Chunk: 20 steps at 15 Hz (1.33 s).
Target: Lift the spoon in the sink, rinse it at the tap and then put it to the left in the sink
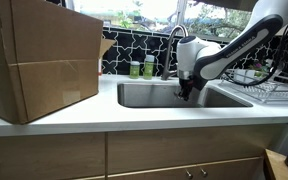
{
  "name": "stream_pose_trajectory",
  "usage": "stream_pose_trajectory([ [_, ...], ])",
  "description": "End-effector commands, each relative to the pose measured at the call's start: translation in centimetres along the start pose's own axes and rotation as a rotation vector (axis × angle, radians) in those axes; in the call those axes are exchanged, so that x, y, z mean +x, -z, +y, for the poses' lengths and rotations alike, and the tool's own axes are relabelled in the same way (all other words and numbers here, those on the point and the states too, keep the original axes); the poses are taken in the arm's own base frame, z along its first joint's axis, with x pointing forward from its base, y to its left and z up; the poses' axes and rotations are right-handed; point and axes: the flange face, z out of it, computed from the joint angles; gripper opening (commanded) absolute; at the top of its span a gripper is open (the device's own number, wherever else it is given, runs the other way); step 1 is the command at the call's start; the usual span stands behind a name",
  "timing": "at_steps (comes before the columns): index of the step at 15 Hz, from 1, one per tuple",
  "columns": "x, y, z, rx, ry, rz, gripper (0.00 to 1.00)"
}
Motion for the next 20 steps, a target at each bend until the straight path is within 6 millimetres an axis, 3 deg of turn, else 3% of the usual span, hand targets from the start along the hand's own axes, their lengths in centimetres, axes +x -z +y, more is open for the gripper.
stream_pose_trajectory([
  [1,-0.5,1.0,0.9,-0.04,-0.001,-0.005,0.02],
  [11,-0.5,3.1,4.5,-0.137,0.009,-0.025,0.02],
  [20,0.3,3.5,5.3,-0.169,0.038,-0.008,0.02],
])
